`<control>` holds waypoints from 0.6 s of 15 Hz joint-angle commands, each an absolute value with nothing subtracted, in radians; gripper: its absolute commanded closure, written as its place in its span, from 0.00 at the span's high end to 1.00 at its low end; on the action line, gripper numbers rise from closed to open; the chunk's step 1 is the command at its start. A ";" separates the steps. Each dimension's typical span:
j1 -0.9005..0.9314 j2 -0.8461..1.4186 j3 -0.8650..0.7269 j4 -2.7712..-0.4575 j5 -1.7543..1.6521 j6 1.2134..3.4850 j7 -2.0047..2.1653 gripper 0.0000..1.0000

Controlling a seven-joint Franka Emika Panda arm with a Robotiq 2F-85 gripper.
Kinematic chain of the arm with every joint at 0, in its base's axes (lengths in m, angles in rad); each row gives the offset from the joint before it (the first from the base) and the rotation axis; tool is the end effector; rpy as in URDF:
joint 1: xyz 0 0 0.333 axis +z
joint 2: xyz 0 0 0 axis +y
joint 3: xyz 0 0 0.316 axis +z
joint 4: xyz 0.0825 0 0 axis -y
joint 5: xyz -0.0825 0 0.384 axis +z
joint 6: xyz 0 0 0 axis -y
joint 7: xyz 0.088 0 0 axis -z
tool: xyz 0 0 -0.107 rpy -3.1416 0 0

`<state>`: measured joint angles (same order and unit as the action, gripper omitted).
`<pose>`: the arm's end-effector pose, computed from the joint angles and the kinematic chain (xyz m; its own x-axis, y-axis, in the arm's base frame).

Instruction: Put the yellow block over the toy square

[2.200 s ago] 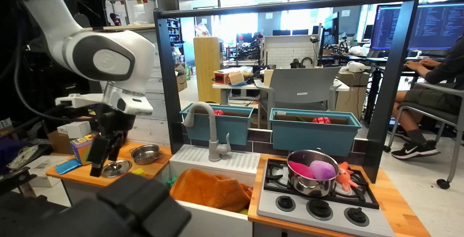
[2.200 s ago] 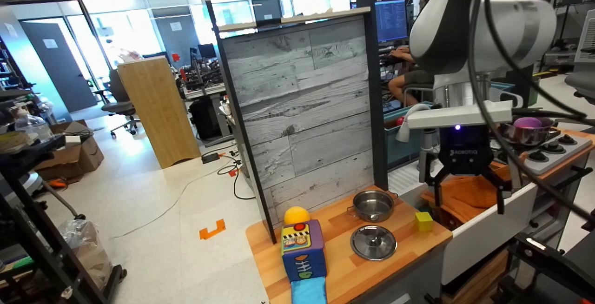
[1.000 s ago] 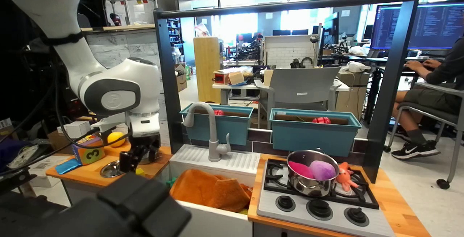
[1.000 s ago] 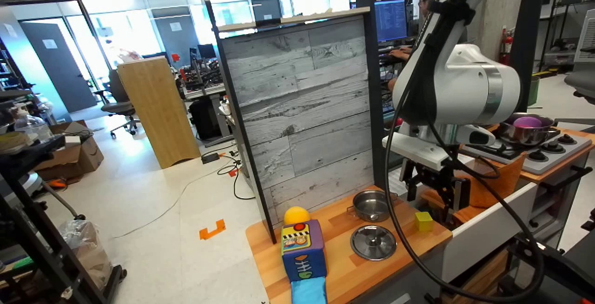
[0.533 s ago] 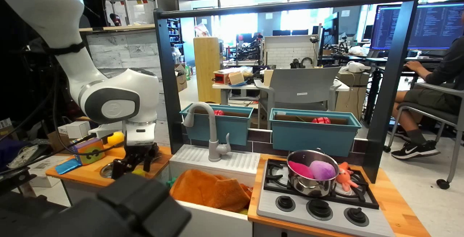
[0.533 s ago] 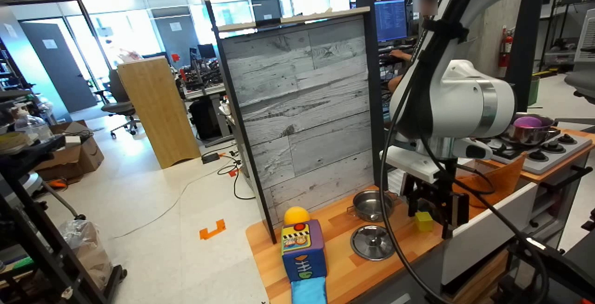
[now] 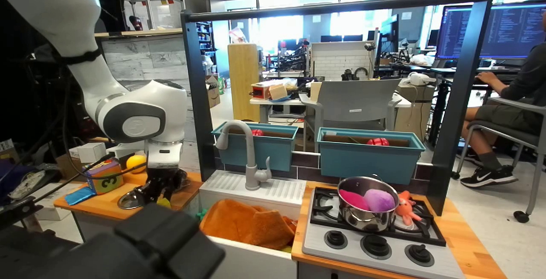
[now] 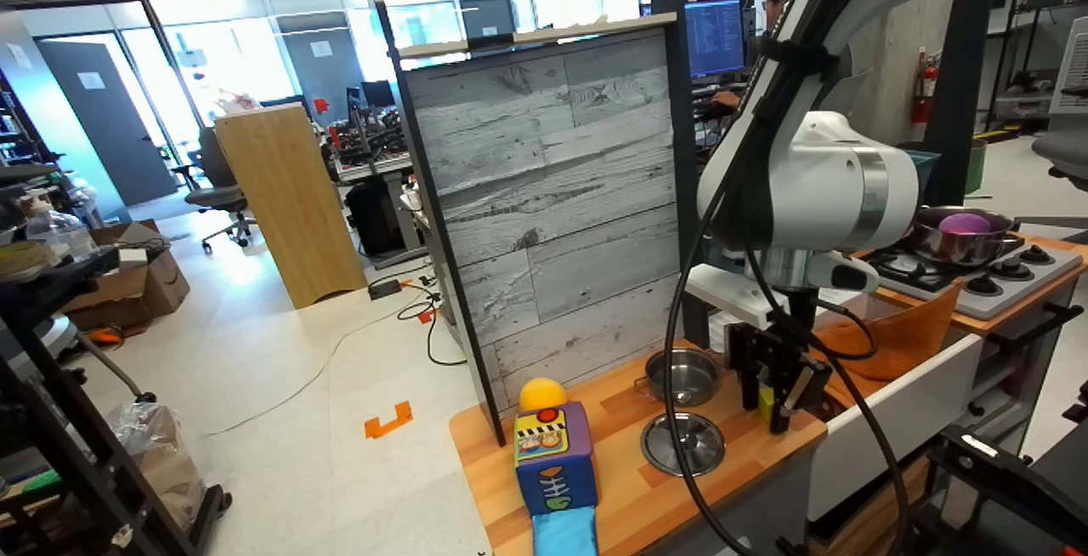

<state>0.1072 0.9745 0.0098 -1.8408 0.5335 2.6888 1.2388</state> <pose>0.5764 0.0515 -0.0139 -0.0615 -0.9744 -0.2161 -0.9937 0.0393 0.1052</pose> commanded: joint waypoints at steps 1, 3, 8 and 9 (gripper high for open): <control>0.107 0.980 0.008 -1.817 0.511 2.671 1.276 0.00; 0.112 0.977 0.003 -1.815 0.506 2.671 1.284 0.00; 0.053 0.906 0.050 -1.861 0.471 2.513 1.184 0.01; 0.039 0.857 0.066 -1.909 0.471 2.492 1.137 0.01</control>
<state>0.0972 0.9637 0.0149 -1.8290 0.4965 2.5950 1.2334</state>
